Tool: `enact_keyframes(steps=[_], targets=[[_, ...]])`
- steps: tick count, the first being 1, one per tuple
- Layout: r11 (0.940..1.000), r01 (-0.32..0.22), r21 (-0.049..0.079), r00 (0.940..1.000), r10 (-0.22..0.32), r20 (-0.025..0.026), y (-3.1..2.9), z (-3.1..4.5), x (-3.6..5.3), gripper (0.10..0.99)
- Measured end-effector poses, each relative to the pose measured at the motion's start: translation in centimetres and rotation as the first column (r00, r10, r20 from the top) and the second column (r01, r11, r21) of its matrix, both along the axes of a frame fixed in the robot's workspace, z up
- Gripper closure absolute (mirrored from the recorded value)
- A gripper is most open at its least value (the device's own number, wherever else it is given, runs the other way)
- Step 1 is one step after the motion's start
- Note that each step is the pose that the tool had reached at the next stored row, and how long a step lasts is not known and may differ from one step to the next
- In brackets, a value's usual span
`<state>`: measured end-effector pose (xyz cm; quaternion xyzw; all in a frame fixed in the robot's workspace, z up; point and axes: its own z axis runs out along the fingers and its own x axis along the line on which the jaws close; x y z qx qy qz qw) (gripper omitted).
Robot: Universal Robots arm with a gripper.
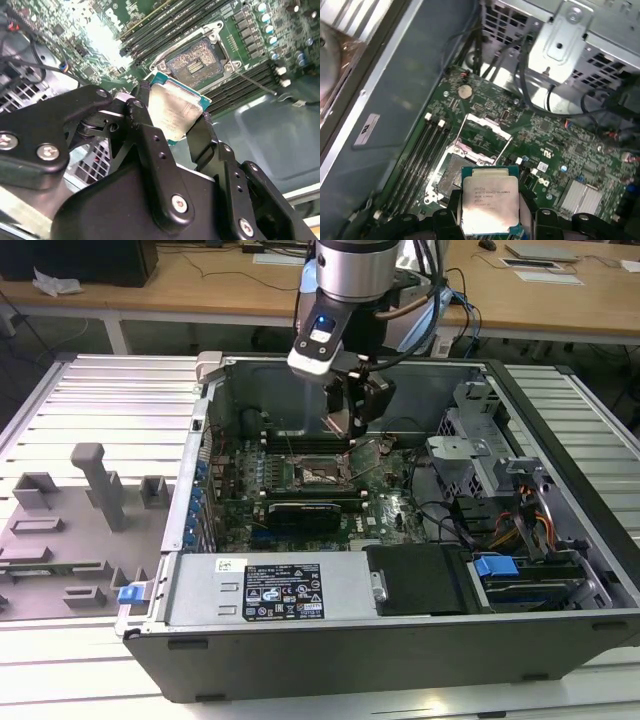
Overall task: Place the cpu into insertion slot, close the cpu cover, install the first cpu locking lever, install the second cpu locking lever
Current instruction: 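Place the cpu into insertion slot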
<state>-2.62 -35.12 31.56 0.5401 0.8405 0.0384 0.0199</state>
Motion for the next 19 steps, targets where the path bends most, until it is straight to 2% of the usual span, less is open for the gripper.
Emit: enact_keyframes(steps=[3,6,8,10,11,17,19], targets=[[0.9982,0.060,0.000,0.9982,-0.060,0.0001,0.00,-0.20,0.00,0.545],[0.9922,0.125,0.000,0.9922,-0.125,0.0000,0.00,-0.61,0.00,0.545],[0.9828,0.185,0.000,0.9828,-0.185,0.0000,0.00,-1.09,0.00,0.545],[0.9763,0.217,0.000,0.9763,-0.217,0.0000,0.00,-1.38,0.00,0.545],[0.9704,0.241,0.000,0.9704,-0.241,0.0001,0.00,-1.61,0.00,0.545],[0.9478,0.319,0.000,0.9478,-0.319,0.0001,0.00,-2.87,-0.03,0.545],[0.9357,0.353,0.000,0.9357,-0.353,0.0001,0.01,-3.43,-0.04,0.545]])
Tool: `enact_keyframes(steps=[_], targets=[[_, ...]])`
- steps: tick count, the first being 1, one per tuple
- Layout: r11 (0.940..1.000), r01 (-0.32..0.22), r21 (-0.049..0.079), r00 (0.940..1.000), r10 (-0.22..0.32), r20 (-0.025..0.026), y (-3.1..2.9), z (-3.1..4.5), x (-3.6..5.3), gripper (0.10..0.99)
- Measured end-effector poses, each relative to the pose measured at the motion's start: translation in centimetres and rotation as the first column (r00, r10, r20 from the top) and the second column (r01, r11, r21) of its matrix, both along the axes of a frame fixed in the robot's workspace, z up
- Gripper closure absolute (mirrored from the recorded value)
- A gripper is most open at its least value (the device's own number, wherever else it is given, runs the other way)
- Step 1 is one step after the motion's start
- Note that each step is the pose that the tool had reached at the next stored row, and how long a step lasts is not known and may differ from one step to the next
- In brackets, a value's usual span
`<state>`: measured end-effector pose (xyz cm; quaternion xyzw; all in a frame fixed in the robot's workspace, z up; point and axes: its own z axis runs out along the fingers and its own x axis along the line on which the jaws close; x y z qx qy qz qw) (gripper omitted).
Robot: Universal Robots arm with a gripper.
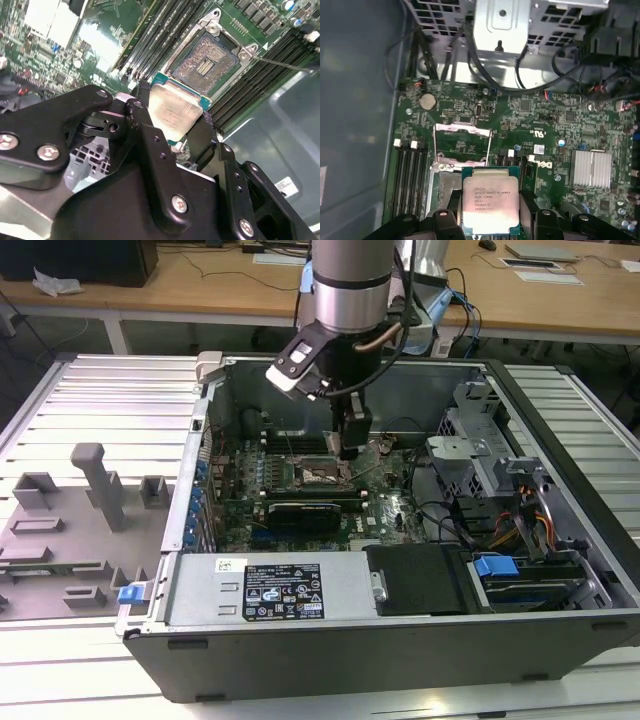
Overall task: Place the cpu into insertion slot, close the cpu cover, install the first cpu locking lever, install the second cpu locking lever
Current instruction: 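Place the cpu into insertion slot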
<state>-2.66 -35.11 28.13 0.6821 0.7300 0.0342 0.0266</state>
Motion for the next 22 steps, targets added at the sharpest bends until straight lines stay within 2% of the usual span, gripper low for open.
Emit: enact_keyframes(steps=[3,10,16,22], targets=[[0.9996,0.027,0.000,0.9996,-0.027,-0.0001,0.01,-0.55,-0.08,0.545],[0.9996,0.030,-0.002,0.9996,-0.030,0.0000,0.11,-2.55,-0.74,0.545],[0.9995,0.030,-0.009,0.9996,-0.030,0.0000,0.66,-3.80,-0.91,0.545],[0.9995,0.030,-0.009,0.9996,-0.030,0.0002,1.26,-4.33,-1.13,0.545]])
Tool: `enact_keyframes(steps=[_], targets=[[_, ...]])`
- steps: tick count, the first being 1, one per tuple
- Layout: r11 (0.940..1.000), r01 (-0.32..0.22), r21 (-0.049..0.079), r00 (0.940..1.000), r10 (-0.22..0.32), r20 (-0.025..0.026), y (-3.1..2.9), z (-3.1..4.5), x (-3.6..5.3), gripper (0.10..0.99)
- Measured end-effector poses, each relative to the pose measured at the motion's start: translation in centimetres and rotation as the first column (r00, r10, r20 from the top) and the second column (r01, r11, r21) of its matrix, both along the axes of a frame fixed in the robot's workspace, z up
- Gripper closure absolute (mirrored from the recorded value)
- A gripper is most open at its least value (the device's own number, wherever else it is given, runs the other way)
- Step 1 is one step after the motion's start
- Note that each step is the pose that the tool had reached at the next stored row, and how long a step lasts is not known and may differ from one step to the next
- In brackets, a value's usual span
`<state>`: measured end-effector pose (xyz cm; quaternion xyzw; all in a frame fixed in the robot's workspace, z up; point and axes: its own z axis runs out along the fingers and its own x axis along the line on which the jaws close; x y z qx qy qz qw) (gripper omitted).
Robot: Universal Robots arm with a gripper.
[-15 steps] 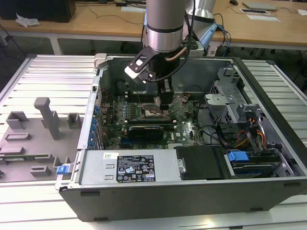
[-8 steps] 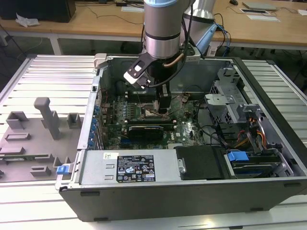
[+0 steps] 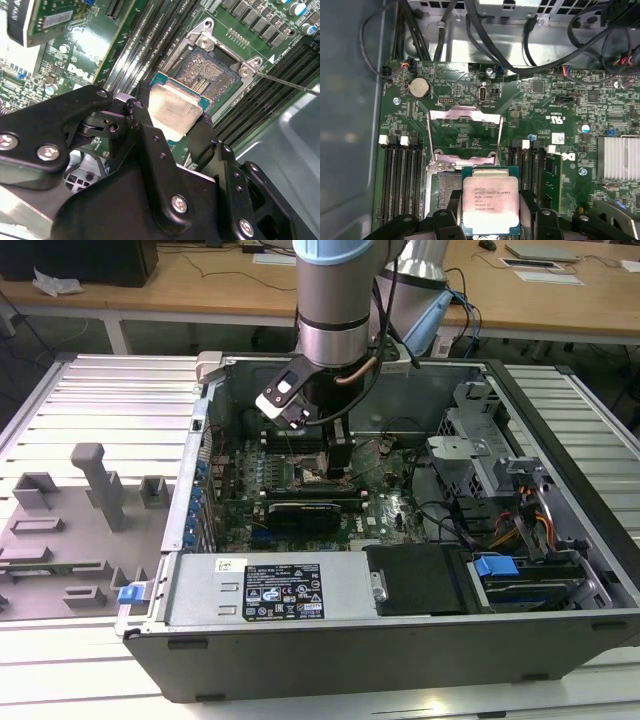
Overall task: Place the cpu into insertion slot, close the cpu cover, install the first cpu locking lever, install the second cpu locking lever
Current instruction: 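Place the cpu into insertion slot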
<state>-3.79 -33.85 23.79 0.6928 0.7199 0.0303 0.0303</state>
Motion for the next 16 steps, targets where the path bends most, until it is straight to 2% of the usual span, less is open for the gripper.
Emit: enact_keyframes(steps=[4,16], targets=[[1.0000,0.000,-0.001,1.0000,0.000,-0.0001,0.75,-0.34,-0.12,0.545],[1.0000,0.006,-0.005,1.0000,-0.006,-0.0008,1.41,-1.31,-0.70,0.545]])
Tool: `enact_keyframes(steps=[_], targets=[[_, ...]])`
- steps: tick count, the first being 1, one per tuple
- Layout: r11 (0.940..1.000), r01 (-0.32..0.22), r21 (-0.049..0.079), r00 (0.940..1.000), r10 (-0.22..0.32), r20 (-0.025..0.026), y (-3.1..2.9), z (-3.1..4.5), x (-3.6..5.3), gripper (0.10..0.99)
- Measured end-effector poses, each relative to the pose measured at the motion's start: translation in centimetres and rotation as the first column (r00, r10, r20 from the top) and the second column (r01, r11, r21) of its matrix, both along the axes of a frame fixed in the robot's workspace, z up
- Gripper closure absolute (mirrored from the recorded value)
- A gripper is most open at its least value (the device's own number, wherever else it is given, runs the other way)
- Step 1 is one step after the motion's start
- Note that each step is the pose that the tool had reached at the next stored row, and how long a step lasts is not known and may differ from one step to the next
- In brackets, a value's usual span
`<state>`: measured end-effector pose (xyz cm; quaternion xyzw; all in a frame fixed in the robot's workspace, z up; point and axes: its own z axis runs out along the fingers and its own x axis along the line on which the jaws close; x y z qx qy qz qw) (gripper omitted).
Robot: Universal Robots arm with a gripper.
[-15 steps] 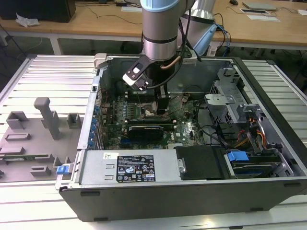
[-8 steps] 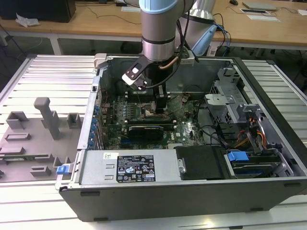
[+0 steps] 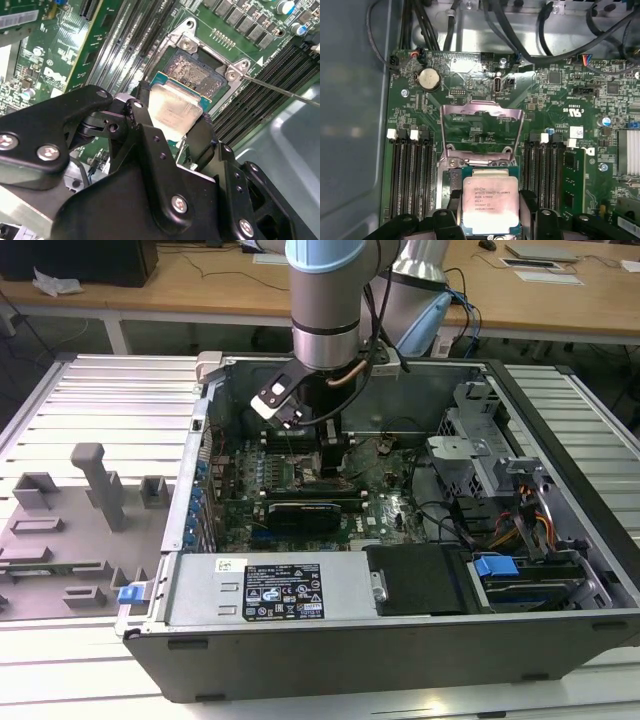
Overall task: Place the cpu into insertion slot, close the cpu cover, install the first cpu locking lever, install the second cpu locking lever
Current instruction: 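Place the cpu into insertion slot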
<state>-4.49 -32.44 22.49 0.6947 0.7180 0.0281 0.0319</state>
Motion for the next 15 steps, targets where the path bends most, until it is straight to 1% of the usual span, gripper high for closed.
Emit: enact_keyframes(steps=[5,10,15], targets=[[1.0000,0.004,-0.001,1.0000,-0.004,0.0000,0.42,-0.34,-0.49,0.545],[0.9994,0.034,-0.002,0.9994,-0.034,0.0000,0.45,-0.80,-0.72,0.545],[0.9989,0.046,-0.002,0.9989,-0.046,0.0000,0.53,-1.32,-0.76,0.545]])
